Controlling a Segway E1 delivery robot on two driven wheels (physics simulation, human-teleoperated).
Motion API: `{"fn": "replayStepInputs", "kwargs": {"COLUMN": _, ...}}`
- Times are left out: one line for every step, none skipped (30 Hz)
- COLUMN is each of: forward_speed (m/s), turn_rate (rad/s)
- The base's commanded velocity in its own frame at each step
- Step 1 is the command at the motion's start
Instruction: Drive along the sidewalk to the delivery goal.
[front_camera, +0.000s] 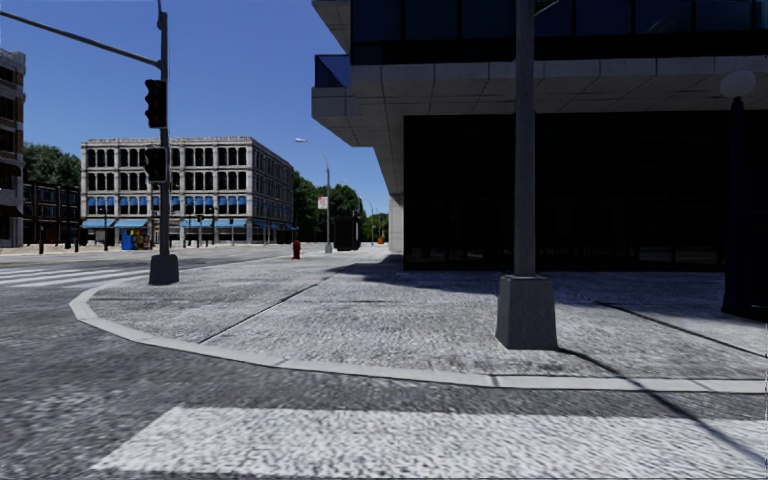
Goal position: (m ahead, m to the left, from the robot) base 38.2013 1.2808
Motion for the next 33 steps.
{"fn": "replayStepInputs", "kwargs": {"forward_speed": 2.00, "turn_rate": 0.21}}
{"fn": "replayStepInputs", "kwargs": {"forward_speed": 2.00, "turn_rate": 0.21}}
{"fn": "replayStepInputs", "kwargs": {"forward_speed": 2.00, "turn_rate": 0.21}}
{"fn": "replayStepInputs", "kwargs": {"forward_speed": 2.00, "turn_rate": 0.21}}
{"fn": "replayStepInputs", "kwargs": {"forward_speed": 2.00, "turn_rate": 0.21}}
{"fn": "replayStepInputs", "kwargs": {"forward_speed": 2.00, "turn_rate": 0.21}}
{"fn": "replayStepInputs", "kwargs": {"forward_speed": 2.00, "turn_rate": 0.23}}
{"fn": "replayStepInputs", "kwargs": {"forward_speed": 2.00, "turn_rate": 0.27}}
{"fn": "replayStepInputs", "kwargs": {"forward_speed": 2.00, "turn_rate": 0.27}}
{"fn": "replayStepInputs", "kwargs": {"forward_speed": 2.00, "turn_rate": 0.28}}
{"fn": "replayStepInputs", "kwargs": {"forward_speed": 2.00, "turn_rate": 0.28}}
{"fn": "replayStepInputs", "kwargs": {"forward_speed": 2.00, "turn_rate": 0.28}}
{"fn": "replayStepInputs", "kwargs": {"forward_speed": 2.00, "turn_rate": 0.28}}
{"fn": "replayStepInputs", "kwargs": {"forward_speed": 2.00, "turn_rate": 0.26}}
{"fn": "replayStepInputs", "kwargs": {"forward_speed": 2.00, "turn_rate": 0.08}}
{"fn": "replayStepInputs", "kwargs": {"forward_speed": 2.00, "turn_rate": 0.00}}
{"fn": "replayStepInputs", "kwargs": {"forward_speed": 2.00, "turn_rate": 0.00}}
{"fn": "replayStepInputs", "kwargs": {"forward_speed": 2.00, "turn_rate": 0.00}}
{"fn": "replayStepInputs", "kwargs": {"forward_speed": 2.00, "turn_rate": 0.00}}
{"fn": "replayStepInputs", "kwargs": {"forward_speed": 2.00, "turn_rate": 0.00}}
{"fn": "replayStepInputs", "kwargs": {"forward_speed": 2.00, "turn_rate": 0.00}}
{"fn": "replayStepInputs", "kwargs": {"forward_speed": 2.00, "turn_rate": 0.00}}
{"fn": "replayStepInputs", "kwargs": {"forward_speed": 1.96, "turn_rate": 0.00}}
{"fn": "replayStepInputs", "kwargs": {"forward_speed": 1.80, "turn_rate": 0.00}}
{"fn": "replayStepInputs", "kwargs": {"forward_speed": 1.80, "turn_rate": 0.00}}
{"fn": "replayStepInputs", "kwargs": {"forward_speed": 1.64, "turn_rate": 0.00}}
{"fn": "replayStepInputs", "kwargs": {"forward_speed": 1.60, "turn_rate": 0.00}}
{"fn": "replayStepInputs", "kwargs": {"forward_speed": 1.59, "turn_rate": 0.00}}
{"fn": "replayStepInputs", "kwargs": {"forward_speed": 1.59, "turn_rate": 0.00}}
{"fn": "replayStepInputs", "kwargs": {"forward_speed": 1.58, "turn_rate": 0.00}}
{"fn": "replayStepInputs", "kwargs": {"forward_speed": 1.58, "turn_rate": 0.00}}
{"fn": "replayStepInputs", "kwargs": {"forward_speed": 1.58, "turn_rate": 0.00}}
{"fn": "replayStepInputs", "kwargs": {"forward_speed": 1.58, "turn_rate": 0.00}}
